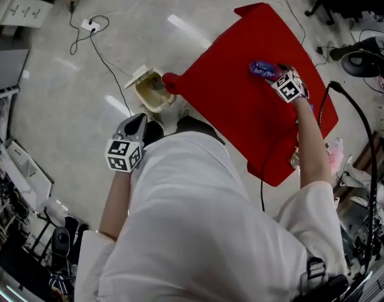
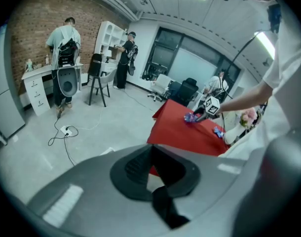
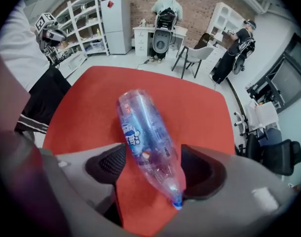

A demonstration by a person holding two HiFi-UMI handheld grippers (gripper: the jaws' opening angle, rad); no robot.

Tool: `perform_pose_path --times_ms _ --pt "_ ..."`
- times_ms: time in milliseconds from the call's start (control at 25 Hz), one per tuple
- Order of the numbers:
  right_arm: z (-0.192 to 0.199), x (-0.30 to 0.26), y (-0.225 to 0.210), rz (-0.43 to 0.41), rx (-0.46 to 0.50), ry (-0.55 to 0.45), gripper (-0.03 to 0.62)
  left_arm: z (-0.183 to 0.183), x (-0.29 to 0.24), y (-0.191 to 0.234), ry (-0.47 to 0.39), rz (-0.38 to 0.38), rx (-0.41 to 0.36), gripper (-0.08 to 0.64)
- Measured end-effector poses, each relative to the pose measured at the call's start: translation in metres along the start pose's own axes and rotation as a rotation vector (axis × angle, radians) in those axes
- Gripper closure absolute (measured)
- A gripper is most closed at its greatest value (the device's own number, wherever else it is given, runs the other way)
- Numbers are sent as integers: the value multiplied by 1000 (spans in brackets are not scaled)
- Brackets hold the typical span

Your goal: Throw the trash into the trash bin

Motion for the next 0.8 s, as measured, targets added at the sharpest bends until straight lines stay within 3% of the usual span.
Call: perform_pose_path --times_ms 240,440,600,800 --pt "-4 -23 -12 -39 28 25 229 2 -4 1 8 -27 21 555" --pt "6 -46 1 -119 42 134 250 4 -4 4 15 -36 31 555" --pt "12 -45 3 -119 -54 105 255 7 -4 9 10 -33 34 555" --pt "4 -32 20 -135 -216 -56 256 7 -3 12 -6 -18 33 555"
Point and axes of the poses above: the fingertips, and each gripper's own axes: x backward along the fingers, y to its left, z out of its underside, the point moved 3 cm from there along x, backward along the fingers, and after that the axes turned 14 degrees about -z, right-handed, at the moved point
